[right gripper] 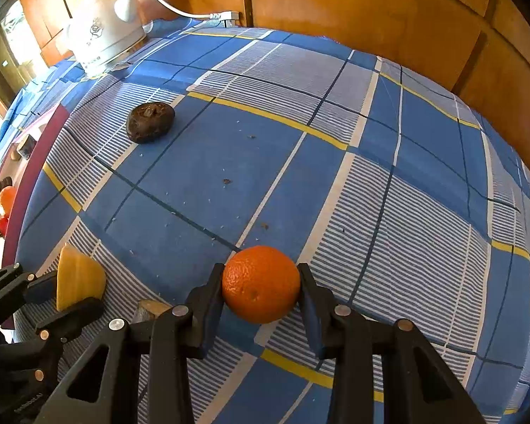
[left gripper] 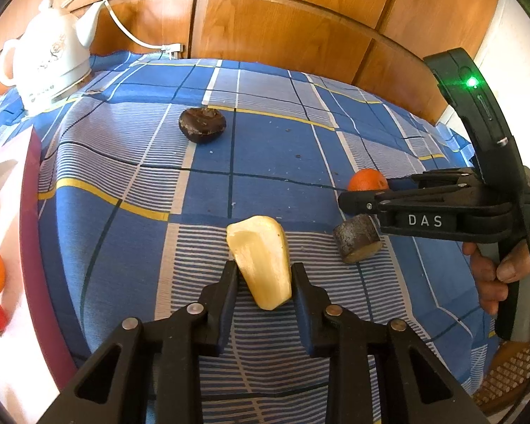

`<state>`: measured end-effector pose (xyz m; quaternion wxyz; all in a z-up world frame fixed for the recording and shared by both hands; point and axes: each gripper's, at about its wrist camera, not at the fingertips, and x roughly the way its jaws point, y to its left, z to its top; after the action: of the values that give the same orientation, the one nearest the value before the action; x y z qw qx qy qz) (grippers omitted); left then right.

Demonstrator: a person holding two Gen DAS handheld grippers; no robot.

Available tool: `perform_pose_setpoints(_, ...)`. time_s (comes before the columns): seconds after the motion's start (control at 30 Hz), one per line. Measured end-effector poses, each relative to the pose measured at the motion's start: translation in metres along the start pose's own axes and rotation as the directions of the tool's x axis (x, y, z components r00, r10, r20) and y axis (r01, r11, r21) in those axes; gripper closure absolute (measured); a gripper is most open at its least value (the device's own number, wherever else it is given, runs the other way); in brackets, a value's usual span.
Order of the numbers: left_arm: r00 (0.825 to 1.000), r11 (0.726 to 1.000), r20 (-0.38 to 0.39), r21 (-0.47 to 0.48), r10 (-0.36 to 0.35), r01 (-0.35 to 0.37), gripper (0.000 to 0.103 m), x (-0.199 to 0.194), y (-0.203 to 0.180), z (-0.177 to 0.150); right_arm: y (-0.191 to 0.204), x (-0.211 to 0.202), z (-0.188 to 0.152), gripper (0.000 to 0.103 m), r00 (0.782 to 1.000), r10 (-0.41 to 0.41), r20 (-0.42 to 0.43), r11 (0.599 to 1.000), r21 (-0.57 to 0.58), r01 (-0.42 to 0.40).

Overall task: Organize fruits
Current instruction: 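Hold the yellow piece in the left gripper while the right gripper holds the orange, then carry the yellow piece over the tray and lower it with the left gripper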

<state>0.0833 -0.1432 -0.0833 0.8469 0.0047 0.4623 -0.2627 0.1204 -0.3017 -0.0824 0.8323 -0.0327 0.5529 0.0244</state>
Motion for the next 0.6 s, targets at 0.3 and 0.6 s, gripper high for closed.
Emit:
perform_pose_setpoints(0.3, 0.999, 1.000, 0.051, -0.016, -0.018, 0.019, 0.074, -0.029, 0.004, 0.008, 0.002, 0.000, 0.000, 0.063, 1.000, -0.006, 0.005, 1.000, -0.009, 0.006)
perform_pose_setpoints(0.6, 0.991, 0.996, 0.129, -0.077, -0.026, 0.036, 0.073, -0.078, 0.031, 0.011, 0.004, -0.002, -0.002, 0.063, 1.000, -0.011, 0.011, 1.000, -0.013, 0.011)
